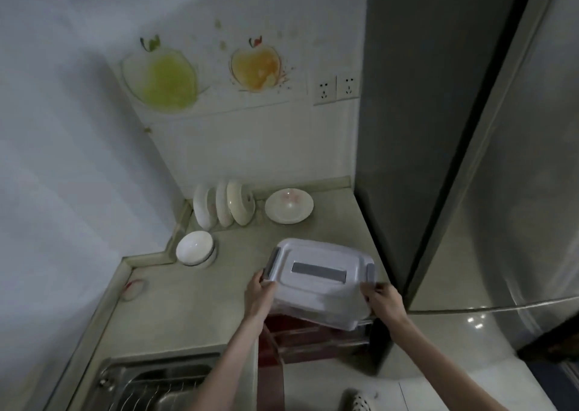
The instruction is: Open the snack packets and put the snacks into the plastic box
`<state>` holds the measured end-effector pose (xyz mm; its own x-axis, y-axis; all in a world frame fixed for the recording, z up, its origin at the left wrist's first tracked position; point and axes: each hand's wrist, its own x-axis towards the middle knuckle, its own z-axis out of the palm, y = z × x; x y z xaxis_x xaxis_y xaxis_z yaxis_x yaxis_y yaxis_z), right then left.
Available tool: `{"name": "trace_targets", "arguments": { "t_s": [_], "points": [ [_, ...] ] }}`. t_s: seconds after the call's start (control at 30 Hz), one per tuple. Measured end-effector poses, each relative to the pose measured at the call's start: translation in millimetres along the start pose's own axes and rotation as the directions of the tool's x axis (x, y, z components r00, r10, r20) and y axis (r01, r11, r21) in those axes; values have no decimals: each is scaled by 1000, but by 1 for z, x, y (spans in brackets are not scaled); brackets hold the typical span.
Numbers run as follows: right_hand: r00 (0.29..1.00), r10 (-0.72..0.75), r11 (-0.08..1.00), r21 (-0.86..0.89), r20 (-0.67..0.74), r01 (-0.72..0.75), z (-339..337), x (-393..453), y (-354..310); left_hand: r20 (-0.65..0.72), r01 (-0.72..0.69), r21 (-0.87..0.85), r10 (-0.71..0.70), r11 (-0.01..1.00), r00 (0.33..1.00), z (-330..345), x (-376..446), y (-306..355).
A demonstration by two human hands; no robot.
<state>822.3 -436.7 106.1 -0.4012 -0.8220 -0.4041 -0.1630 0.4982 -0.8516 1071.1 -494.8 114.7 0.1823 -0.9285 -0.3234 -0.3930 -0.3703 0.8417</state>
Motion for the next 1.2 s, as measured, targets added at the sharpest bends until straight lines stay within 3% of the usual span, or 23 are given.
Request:
{"name": "trace_targets", "arguments": {
  "t_s": [0.2,0.4,0.6,0.73,0.8,0.97,1.1,1.2],
  "points": [
    [985,168,976,150,-37,-160,27,78,-14,-51,-30,45,33,999,998,46,87,40],
    [941,332,904,308,-66,-298,50,121,-26,155,35,13,-37,999,987,96,140,72],
    [895,439,828,421,-74,-371,67,147,-38,434,52,-21,-38,998,900,141,169,93],
    [854,511,773,489,-102,-404,81,172,-60,512,-8,-3,9,1000,859,152,189,104],
    [853,520,734,533,-41,-422,87,188,-73,535,7,-11,0,1000,845,152,197,105],
    [818,574,743,443,-36,-502,93,229,-97,562,72,-119,7,990,827,144,211,107],
    [852,522,812,287,32,-509,87,241,-105,590,70,-233,84,970,803,130,224,118],
    [872,483,863,125,84,-490,80,228,-101,508,66,-315,110,947,854,118,229,125]
  ]
}}
